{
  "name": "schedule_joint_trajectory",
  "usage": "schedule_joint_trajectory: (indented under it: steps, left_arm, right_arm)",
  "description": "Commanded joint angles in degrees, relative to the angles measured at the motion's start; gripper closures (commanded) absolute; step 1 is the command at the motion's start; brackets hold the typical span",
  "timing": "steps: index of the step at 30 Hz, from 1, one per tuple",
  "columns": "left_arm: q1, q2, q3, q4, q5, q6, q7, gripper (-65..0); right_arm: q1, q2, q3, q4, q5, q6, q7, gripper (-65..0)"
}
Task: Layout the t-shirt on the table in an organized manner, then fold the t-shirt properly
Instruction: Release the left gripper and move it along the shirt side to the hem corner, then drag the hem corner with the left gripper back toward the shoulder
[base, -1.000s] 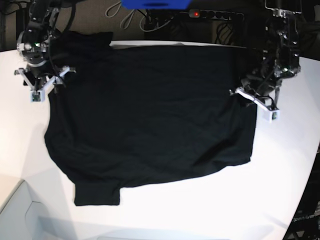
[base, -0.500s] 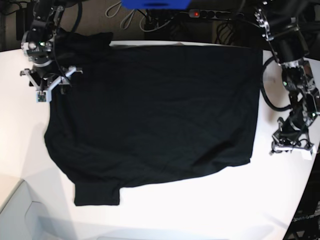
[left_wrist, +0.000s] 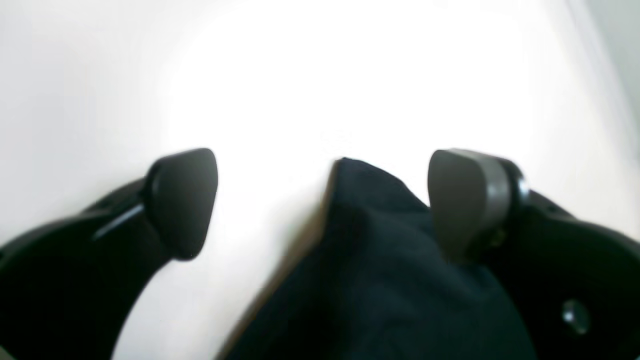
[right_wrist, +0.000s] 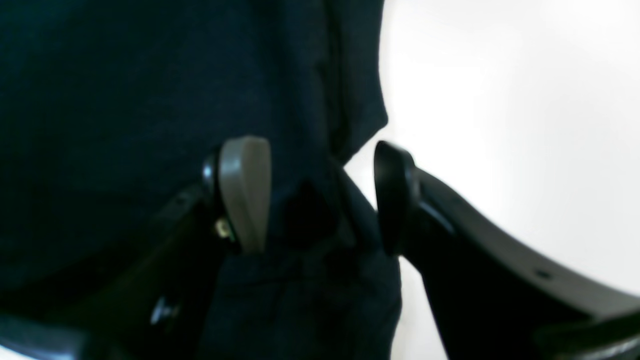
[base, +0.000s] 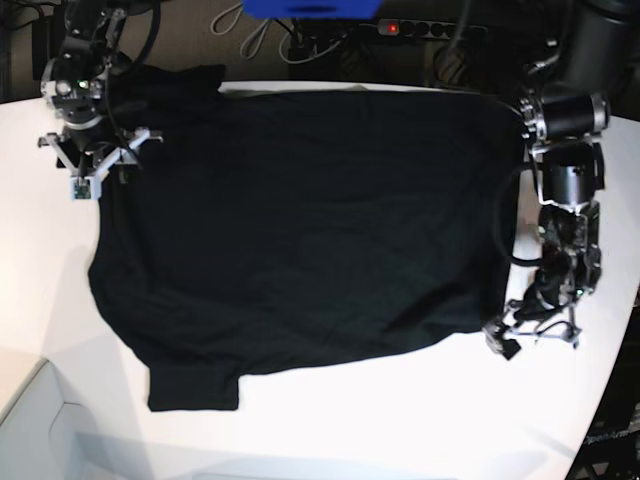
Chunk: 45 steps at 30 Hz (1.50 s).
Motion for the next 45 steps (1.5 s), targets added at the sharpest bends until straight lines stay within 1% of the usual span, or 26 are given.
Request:
schedule_joint_trajectory:
  steps: [1,3,5,6,11,14,19,20,22,26,27,28,32,33,34,36,37,38,41,45]
  left_arm:
    - [-2.6,-0.5,2.9,-0.2,-0.4,-0.4,-2.3,-65.0]
    - [-3.6,-0.7,10.3,-2.2,-0.4,-0.4,-5.9,-65.0]
    - [-4.7,-0.7,14.9,-4.6,-0.4,-0.1,-8.4,-65.0]
    - [-5.2,-0.4,15.8,-6.3,-0.4,-0.1,-9.3,-65.0]
    - [-5.9,-0.3,16.2,-11.9,-0.4,-0.4,-11.8,-65.0]
    - [-5.5,-0.3,16.4,-12.5,-0.4,-0.5,-13.3,-65.0]
    - [-5.5,-0.2,16.5,-12.8,-0.4,-0.5,-13.5,-65.0]
    - [-5.5,-0.2,16.5,-12.8,-0.4,-0.6,-13.5,-62.8]
    - [-5.5,-0.2,16.5,-12.8,-0.4,-0.6,-13.6,-53.1]
    - [-5.6,0.9,16.5,-12.8,-0.3,-0.6,-13.7,-29.2]
    - [-5.6,1.0,16.5,-12.8,-0.3,-0.6,-13.8,-25.3]
    - [-5.6,1.1,16.5,-12.8,-0.3,-0.6,-13.8,-23.9]
    - [-5.6,1.2,16.5,-12.8,-0.3,-0.6,-13.8,-22.4]
    - [-5.6,1.2,16.5,-12.8,-0.3,-0.6,-13.8,-19.4]
    - [-5.7,1.2,16.5,-12.8,-0.3,-0.8,-13.8,-13.8]
    - [-5.8,1.2,16.5,-12.8,-0.3,-1.4,-13.8,0.0]
    - [-5.8,1.1,16.5,-12.8,-0.3,-1.4,-13.8,0.0]
    - [-5.8,1.0,16.5,-12.6,-0.3,-1.5,-13.8,-1.5]
    - [-6.4,0.8,16.2,-10.7,-0.4,-1.5,-13.8,0.0]
    - [-6.3,-0.8,16.4,-1.9,-0.4,-1.1,-13.4,-0.1]
  right_arm:
    - [0.3,0.4,0.2,1.0,0.2,0.0,1.0,-33.3]
    - [0.3,0.4,0.2,1.0,0.2,0.0,1.0,-33.3]
    - [0.3,0.4,0.2,1.0,0.2,0.0,1.0,-33.3]
    - [0.3,0.4,0.2,1.0,0.2,0.0,1.0,-33.3]
    - [0.3,0.4,0.2,0.6,0.2,0.0,1.0,-33.3]
    - [1.0,0.4,0.1,-0.9,0.2,0.0,1.0,-33.2]
    - [1.1,0.4,0.1,-3.2,0.2,0.0,1.4,-33.2]
    - [1.1,0.4,0.1,-3.3,0.2,0.0,1.4,-33.2]
    - [1.1,0.4,0.1,-3.4,0.2,0.0,1.4,-33.2]
    - [1.1,0.4,0.1,-3.4,0.2,0.0,1.4,-33.2]
    - [1.1,0.4,0.1,-3.4,0.2,0.0,1.4,-33.2]
    - [1.1,0.4,0.1,-3.4,0.2,0.0,1.4,-33.2]
    - [0.8,0.4,0.2,-3.4,0.2,0.0,1.4,-33.2]
    - [0.8,0.4,0.2,-3.4,0.2,0.0,1.4,-33.2]
    - [0.8,0.4,0.2,-3.4,0.2,0.0,1.4,-33.2]
    - [0.7,0.4,0.2,-3.4,0.2,0.0,1.4,-33.2]
    - [0.7,0.4,0.2,-3.4,0.2,0.0,1.4,-33.2]
    - [0.7,0.4,0.2,-3.4,0.2,0.0,1.4,-33.2]
    - [0.7,0.4,0.2,-3.4,0.2,0.0,1.4,-33.2]
    - [0.7,0.4,0.2,-3.3,0.2,0.0,1.4,-33.2]
